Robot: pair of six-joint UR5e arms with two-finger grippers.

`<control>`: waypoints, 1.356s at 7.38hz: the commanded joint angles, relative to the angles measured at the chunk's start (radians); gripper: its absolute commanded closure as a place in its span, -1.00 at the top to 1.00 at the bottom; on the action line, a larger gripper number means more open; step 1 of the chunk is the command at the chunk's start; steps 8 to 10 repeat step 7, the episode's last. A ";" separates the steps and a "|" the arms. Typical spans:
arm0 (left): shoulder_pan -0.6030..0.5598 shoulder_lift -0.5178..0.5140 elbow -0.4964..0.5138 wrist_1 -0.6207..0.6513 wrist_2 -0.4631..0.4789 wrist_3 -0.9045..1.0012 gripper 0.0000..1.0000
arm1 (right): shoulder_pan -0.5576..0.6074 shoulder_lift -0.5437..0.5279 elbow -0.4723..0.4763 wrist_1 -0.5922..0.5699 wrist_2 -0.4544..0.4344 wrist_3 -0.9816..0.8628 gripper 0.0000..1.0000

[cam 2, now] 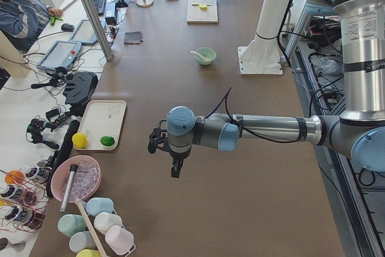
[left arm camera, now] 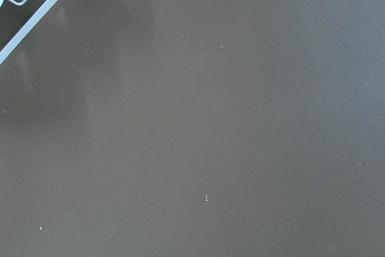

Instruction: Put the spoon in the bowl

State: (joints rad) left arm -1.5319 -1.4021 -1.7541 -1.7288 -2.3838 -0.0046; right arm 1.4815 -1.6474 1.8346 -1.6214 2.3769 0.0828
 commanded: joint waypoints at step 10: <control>-0.002 0.000 -0.001 0.000 0.024 0.000 0.96 | 0.000 -0.005 0.002 0.000 -0.001 0.000 1.00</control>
